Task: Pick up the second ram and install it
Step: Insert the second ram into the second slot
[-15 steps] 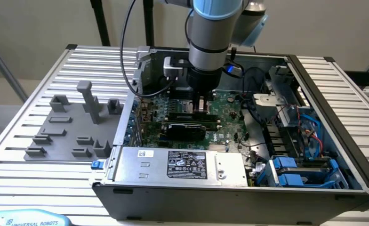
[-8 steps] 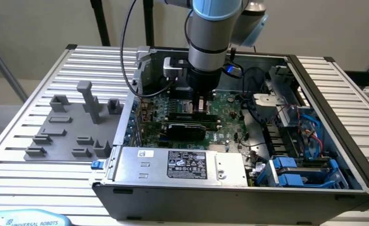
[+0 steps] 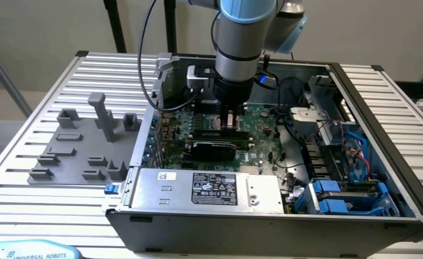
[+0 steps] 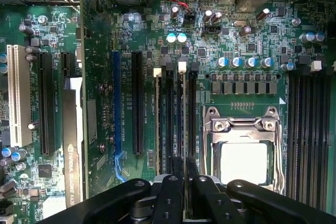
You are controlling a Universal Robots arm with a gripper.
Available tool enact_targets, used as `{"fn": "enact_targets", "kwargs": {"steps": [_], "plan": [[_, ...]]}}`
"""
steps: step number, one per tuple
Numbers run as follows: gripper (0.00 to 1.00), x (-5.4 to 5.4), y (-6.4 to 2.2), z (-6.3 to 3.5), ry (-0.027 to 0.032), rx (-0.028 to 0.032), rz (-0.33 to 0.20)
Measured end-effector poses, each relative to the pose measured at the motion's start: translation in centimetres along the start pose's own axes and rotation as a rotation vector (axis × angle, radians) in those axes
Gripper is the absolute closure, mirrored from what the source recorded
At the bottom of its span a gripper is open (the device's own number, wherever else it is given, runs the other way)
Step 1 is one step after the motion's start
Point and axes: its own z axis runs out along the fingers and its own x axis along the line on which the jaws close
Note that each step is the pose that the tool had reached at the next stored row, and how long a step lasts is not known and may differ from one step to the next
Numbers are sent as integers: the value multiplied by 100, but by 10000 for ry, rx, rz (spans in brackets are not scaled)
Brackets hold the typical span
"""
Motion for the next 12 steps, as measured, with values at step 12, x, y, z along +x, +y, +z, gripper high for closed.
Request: {"fn": "enact_targets", "kwargs": {"steps": [12], "plan": [[87, 0, 12, 33, 41, 3, 0]]}}
